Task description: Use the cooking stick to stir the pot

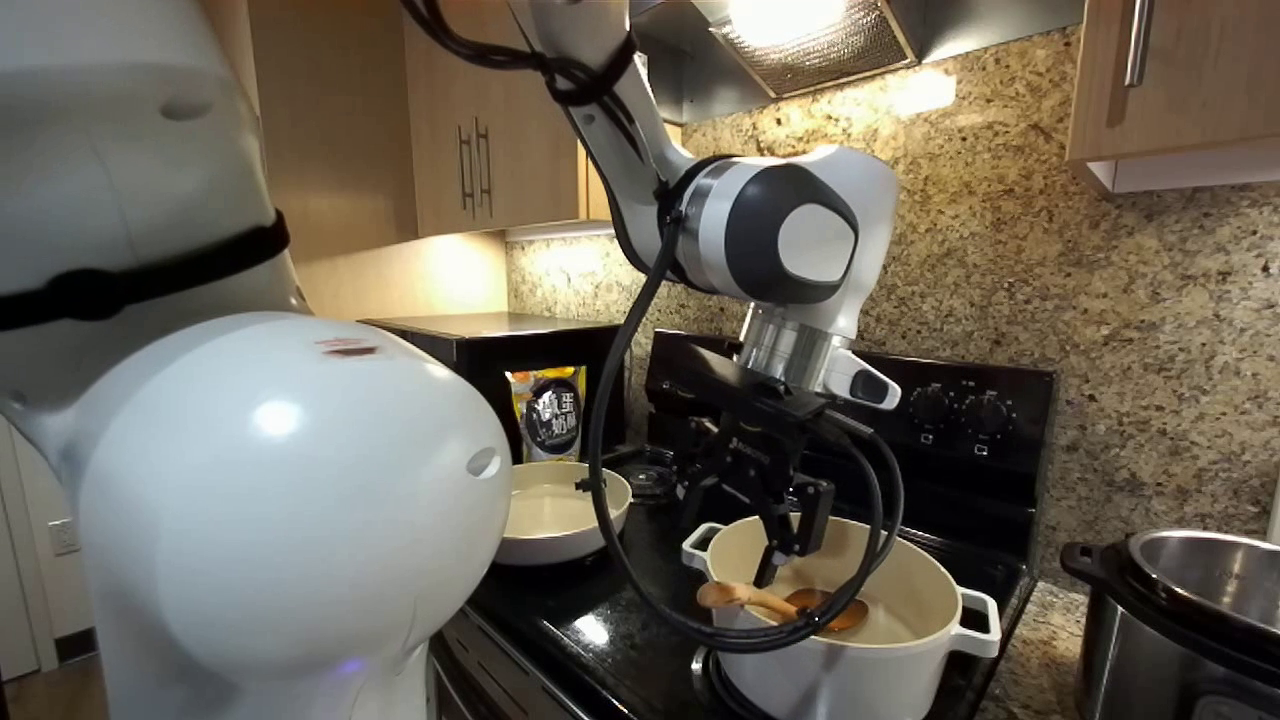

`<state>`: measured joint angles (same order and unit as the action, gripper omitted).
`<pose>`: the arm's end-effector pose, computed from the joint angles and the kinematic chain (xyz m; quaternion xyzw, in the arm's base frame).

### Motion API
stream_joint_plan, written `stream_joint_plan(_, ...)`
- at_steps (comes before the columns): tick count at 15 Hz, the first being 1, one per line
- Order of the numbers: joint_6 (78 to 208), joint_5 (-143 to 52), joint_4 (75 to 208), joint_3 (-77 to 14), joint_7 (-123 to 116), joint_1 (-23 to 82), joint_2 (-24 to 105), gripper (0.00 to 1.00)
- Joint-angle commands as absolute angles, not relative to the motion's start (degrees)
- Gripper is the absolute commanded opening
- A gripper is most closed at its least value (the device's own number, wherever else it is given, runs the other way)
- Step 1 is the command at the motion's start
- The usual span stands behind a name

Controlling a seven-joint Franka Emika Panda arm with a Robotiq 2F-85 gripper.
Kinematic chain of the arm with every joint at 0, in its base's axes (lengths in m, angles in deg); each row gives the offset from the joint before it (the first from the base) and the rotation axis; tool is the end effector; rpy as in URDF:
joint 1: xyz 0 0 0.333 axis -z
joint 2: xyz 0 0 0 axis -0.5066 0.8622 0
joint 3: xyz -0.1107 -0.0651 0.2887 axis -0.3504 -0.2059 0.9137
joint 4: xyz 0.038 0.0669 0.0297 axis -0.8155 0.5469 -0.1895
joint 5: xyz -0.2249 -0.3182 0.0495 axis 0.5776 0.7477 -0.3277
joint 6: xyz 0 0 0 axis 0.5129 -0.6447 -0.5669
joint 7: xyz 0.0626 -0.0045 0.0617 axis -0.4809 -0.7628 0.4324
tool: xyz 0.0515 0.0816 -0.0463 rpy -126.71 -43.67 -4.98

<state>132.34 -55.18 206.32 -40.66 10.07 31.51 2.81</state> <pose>0.3445 -0.0739 0.3124 -0.9879 0.0690 0.0918 0.1042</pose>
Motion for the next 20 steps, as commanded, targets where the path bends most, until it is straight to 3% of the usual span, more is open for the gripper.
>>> stream_joint_plan(1, 133.15, -55.55, 206.12, -39.54, 11.06, 33.42, 6.58, 1.00)
stream_joint_plan(3, 132.84, -55.25, 205.93, -39.25, 10.84, 33.71, 8.08, 1.00)
stream_joint_plan(5, 132.71, -55.12, 205.81, -38.97, 10.76, 33.96, 9.22, 0.73)
stream_joint_plan(15, 131.94, -52.88, 205.13, -37.66, 9.35, 34.99, 10.28, 0.07)
stream_joint_plan(20, 131.22, -49.83, 205.20, -36.75, 7.86, 35.77, 8.82, 0.00)
